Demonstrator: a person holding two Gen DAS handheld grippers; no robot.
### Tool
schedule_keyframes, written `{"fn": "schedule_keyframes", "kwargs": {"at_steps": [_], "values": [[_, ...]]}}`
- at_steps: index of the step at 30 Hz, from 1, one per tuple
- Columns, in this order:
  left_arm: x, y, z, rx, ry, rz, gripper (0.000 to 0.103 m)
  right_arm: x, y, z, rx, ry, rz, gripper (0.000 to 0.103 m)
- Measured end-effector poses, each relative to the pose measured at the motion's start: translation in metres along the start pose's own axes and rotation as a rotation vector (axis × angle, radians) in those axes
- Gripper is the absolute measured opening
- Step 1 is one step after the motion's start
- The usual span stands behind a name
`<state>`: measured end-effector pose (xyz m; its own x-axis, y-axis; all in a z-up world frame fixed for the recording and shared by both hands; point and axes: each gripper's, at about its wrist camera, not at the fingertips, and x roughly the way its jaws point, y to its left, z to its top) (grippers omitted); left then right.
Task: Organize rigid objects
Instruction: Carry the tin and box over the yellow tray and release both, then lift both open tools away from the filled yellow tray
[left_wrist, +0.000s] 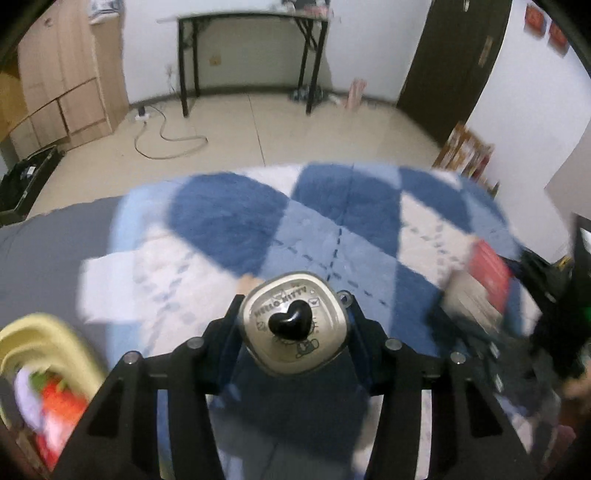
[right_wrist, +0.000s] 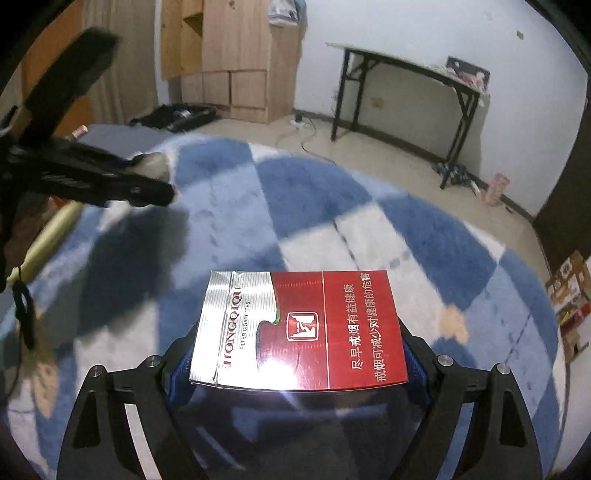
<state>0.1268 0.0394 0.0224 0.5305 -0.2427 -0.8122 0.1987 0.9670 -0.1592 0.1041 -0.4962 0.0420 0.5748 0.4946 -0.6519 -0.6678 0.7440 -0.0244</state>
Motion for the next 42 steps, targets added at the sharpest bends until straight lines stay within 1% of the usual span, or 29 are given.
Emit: {"fn": "schedule_keyframes", "kwargs": {"at_steps": [1, 3, 4, 5, 6, 7, 8, 11, 13, 14, 15, 18, 21, 23, 24, 26, 27, 31, 32, 33, 34, 35, 36, 37, 38, 39, 40, 41, 42], "values": [[-0.014, 0.005, -0.004, -0.005, -0.006, -0.003, 0.053, -0.006, 0.005, 0.009, -0.006, -0.019, 0.014, 0.088], [-0.062, 0.031, -0.019, -0.028, -0.041, 0.013, 0.053, -0.011, 0.017, 0.027, -0.006, -0.04, 0.052, 0.088], [-0.074, 0.037, -0.021, -0.038, -0.05, 0.022, 0.053, -0.013, 0.028, 0.04, -0.006, -0.051, 0.081, 0.088], [-0.092, 0.051, -0.028, -0.053, -0.061, 0.046, 0.053, -0.013, 0.04, 0.051, -0.011, -0.062, 0.106, 0.088], [-0.112, 0.074, -0.038, -0.082, -0.078, 0.092, 0.053, -0.013, 0.059, 0.066, -0.026, -0.073, 0.139, 0.088], [-0.121, 0.083, -0.046, -0.101, -0.083, 0.113, 0.053, -0.013, 0.074, 0.075, -0.041, -0.082, 0.158, 0.088], [-0.13, 0.102, -0.053, -0.133, -0.08, 0.135, 0.053, -0.012, 0.091, 0.086, -0.061, -0.093, 0.182, 0.088], [-0.138, 0.172, -0.073, -0.239, -0.043, 0.239, 0.053, -0.011, 0.15, 0.112, -0.101, -0.112, 0.29, 0.088], [-0.138, 0.199, -0.083, -0.271, -0.035, 0.286, 0.053, -0.005, 0.19, 0.126, -0.132, -0.091, 0.359, 0.088], [-0.135, 0.211, -0.087, -0.289, -0.024, 0.303, 0.053, -0.001, 0.208, 0.131, -0.156, -0.082, 0.378, 0.088], [-0.131, 0.225, -0.09, -0.31, -0.017, 0.308, 0.053, 0.004, 0.23, 0.136, -0.189, -0.064, 0.397, 0.088], [-0.117, 0.245, -0.094, -0.338, -0.004, 0.297, 0.053, 0.015, 0.281, 0.146, -0.279, -0.02, 0.421, 0.088], [-0.111, 0.257, -0.098, -0.347, -0.003, 0.268, 0.053, 0.034, 0.318, 0.153, -0.367, 0.025, 0.425, 0.088], [-0.101, 0.261, -0.099, -0.344, 0.005, 0.266, 0.053, 0.054, 0.337, 0.153, -0.418, 0.089, 0.419, 0.088], [-0.092, 0.266, -0.1, -0.349, 0.023, 0.265, 0.053, 0.068, 0.344, 0.152, -0.434, 0.124, 0.397, 0.088], [-0.086, 0.272, -0.101, -0.377, 0.036, 0.25, 0.053, 0.088, 0.357, 0.155, -0.459, 0.168, 0.387, 0.088], [-0.083, 0.275, -0.103, -0.388, 0.028, 0.247, 0.053, 0.09, 0.36, 0.156, -0.472, 0.159, 0.382, 0.088], [-0.082, 0.264, -0.102, -0.311, 0.025, 0.29, 0.054, 0.094, 0.368, 0.158, -0.461, 0.163, 0.378, 0.088], [-0.082, 0.262, -0.103, -0.298, 0.02, 0.292, 0.062, 0.098, 0.368, 0.154, -0.469, 0.164, 0.376, 0.089], [-0.083, 0.261, -0.103, -0.298, 0.016, 0.288, 0.074, 0.095, 0.367, 0.152, -0.476, 0.16, 0.38, 0.09], [-0.086, 0.263, -0.103, -0.308, 0.006, 0.3, 0.081, 0.093, 0.366, 0.15, -0.478, 0.15, 0.393, 0.092], [-0.093, 0.262, -0.105, -0.322, -0.021, 0.318, 0.092, 0.088, 0.367, 0.149, -0.472, 0.136, 0.398, 0.097], [-0.108, 0.259, -0.108, -0.337, -0.075, 0.332, 0.098, 0.083, 0.362, 0.149, -0.453, 0.112, 0.407, 0.102], [-0.118, 0.257, -0.111, -0.345, -0.116, 0.35, 0.1, 0.077, 0.356, 0.147, -0.435, 0.095, 0.418, 0.103], [-0.132, 0.248, -0.116, -0.359, -0.188, 0.397, 0.103, 0.07, 0.347, 0.146, -0.406, 0.076, 0.433, 0.103], [-0.152, 0.231, -0.125, -0.368, -0.281, 0.439, 0.103, 0.062, 0.338, 0.145, -0.377, 0.059, 0.443, 0.103], [-0.164, 0.216, -0.131, -0.36, -0.33, 0.443, 0.103, 0.056, 0.33, 0.142, -0.358, 0.041, 0.453, 0.103], [-0.17, 0.204, -0.136, -0.353, -0.356, 0.443, 0.103, 0.048, 0.32, 0.138, -0.343, 0.013, 0.466, 0.103], [-0.177, 0.183, -0.144, -0.342, -0.38, 0.443, 0.103, 0.035, 0.307, 0.132, -0.331, -0.028, 0.474, 0.103]]}}
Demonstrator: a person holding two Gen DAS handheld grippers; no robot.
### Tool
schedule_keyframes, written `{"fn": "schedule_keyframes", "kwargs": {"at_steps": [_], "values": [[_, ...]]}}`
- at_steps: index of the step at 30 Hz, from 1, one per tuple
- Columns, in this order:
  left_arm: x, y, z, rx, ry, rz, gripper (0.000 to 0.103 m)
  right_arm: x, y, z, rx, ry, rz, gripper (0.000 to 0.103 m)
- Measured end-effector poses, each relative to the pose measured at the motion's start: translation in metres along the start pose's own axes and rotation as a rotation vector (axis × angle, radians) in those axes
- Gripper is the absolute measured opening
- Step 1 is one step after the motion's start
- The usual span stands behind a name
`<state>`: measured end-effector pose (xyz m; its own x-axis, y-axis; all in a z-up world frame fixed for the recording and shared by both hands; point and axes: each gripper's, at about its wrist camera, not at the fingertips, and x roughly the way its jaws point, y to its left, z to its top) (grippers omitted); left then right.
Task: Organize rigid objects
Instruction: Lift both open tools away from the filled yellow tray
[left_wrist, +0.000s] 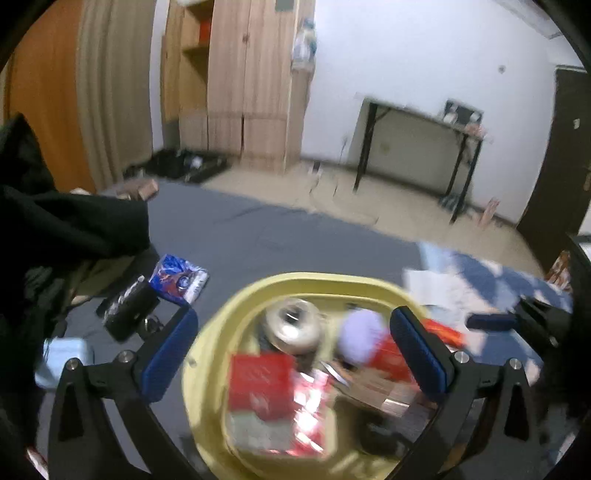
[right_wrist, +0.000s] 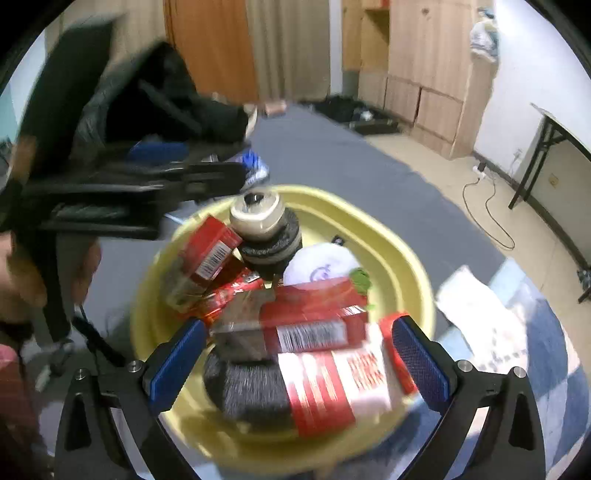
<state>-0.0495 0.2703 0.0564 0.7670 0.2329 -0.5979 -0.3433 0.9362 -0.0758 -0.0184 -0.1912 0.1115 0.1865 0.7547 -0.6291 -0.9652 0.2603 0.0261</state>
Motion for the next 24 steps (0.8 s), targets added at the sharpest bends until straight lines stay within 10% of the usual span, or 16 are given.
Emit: {"fn": "schedule_keyframes", "kwargs": {"at_steps": [8, 24], "values": [[-0.087, -0.059, -0.094, -0.09, 0.151, -0.026, 0.103, -0.056, -0.01, -0.08, 0.006, 0.017, -0.009, 0.103], [0.031, -0.072, -0.162, -0.102, 0.301, 0.203, 0.103, 0.042, -0.029, -0.111, 0.06, 0.114, -0.124, 0.103]]}}
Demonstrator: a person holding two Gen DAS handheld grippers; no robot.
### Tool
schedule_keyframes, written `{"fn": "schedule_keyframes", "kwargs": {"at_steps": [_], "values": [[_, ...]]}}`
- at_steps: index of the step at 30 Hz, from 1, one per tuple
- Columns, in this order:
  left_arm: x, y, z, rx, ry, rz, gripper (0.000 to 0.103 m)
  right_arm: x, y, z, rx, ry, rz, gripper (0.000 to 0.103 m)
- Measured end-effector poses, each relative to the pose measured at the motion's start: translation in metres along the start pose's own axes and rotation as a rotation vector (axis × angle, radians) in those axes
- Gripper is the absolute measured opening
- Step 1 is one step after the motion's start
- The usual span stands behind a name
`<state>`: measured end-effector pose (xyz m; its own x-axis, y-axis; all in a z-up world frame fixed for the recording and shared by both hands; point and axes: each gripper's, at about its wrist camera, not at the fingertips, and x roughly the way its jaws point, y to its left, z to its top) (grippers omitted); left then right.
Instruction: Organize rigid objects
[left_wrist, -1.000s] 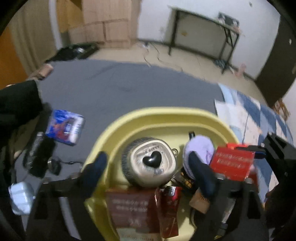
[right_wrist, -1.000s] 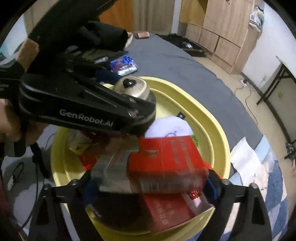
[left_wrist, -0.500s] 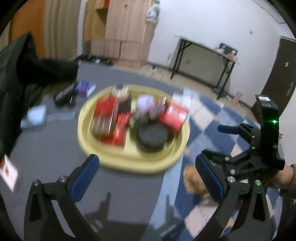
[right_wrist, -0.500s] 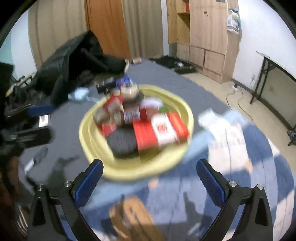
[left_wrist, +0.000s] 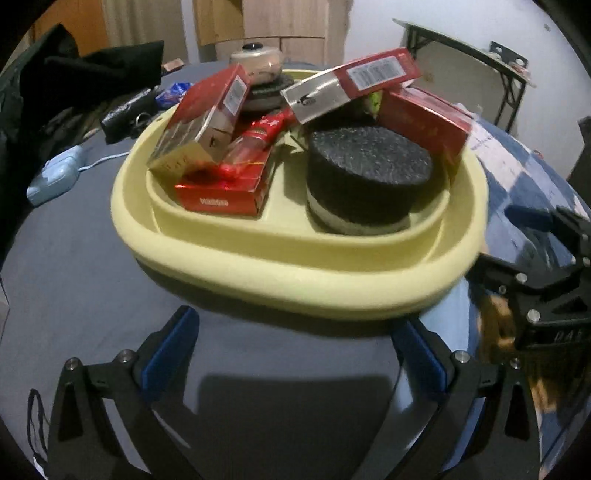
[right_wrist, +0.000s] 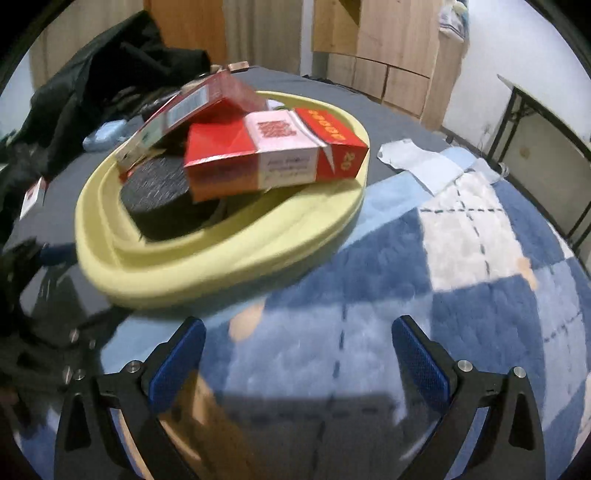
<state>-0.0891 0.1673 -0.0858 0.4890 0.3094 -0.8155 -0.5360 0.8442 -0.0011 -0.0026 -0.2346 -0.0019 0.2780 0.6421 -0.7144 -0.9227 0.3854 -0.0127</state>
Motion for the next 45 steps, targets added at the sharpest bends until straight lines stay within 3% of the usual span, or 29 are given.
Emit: {"fn": "schedule_keyframes", "kwargs": {"at_steps": [2, 5, 9, 45], "values": [[0.0027, 0.0, 0.0021, -0.02, 0.0, 0.008, 0.103, 0.005, 0.0076, -0.0039, -0.021, -0.023, -0.031, 0.103], [0.0013, -0.0033, 0.0026, -0.018, -0.005, 0.031, 0.103, 0.0078, 0.0043, -0.0043, -0.004, -0.024, -0.01, 0.103], [0.0008, -0.0008, 0.0027, -0.037, -0.002, 0.005, 0.103, 0.0055, 0.0071, -0.0062, -0.015, -0.025, -0.023, 0.103], [0.0008, -0.0012, 0.0032, -0.035, 0.001, 0.006, 0.103, 0.004, 0.0047, -0.0063, -0.012, -0.023, -0.018, 0.103]]}}
